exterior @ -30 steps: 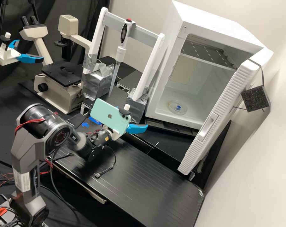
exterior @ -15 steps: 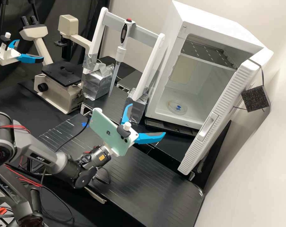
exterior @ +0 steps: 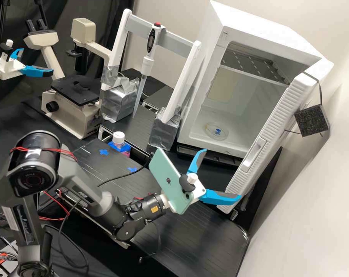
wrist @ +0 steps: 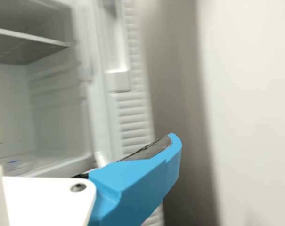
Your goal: Close the door
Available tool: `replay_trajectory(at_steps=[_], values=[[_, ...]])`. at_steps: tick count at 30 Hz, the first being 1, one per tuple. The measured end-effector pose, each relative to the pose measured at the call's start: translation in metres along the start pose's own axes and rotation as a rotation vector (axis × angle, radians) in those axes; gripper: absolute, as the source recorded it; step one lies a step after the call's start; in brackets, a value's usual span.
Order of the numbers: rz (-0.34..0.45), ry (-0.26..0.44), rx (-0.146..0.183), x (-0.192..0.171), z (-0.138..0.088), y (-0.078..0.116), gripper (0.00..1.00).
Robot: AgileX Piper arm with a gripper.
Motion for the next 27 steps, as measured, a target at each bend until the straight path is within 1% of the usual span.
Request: replay_trajectory(at_steps=[3,5,8,10,12,16,19,24,27], values=[[0.026,-0.014,-0.013,0.008,0.006,0.003,1.0],[0.033,-0.026,-0.027,0.015,0.012,0.003,1.0],[0.039,-0.046,-0.036,0.03,0.022,-0.003,1.0],[0.026,-0.057,-0.044,0.038,0.028,-0.007,1.0],[0.001,-0.07,-0.045,0.047,0.032,-0.013,1.0],[-0.022,-0.095,-0.041,0.056,0.04,-0.018,1.0],[-0.027,-0.099,-0.022,0.058,0.041,-0.019,1.0],[-0.073,-0.074,0.012,0.058,0.039,-0.023,1.0],[-0.094,-0.064,0.05,0.058,0.037,-0.025,1.0]])
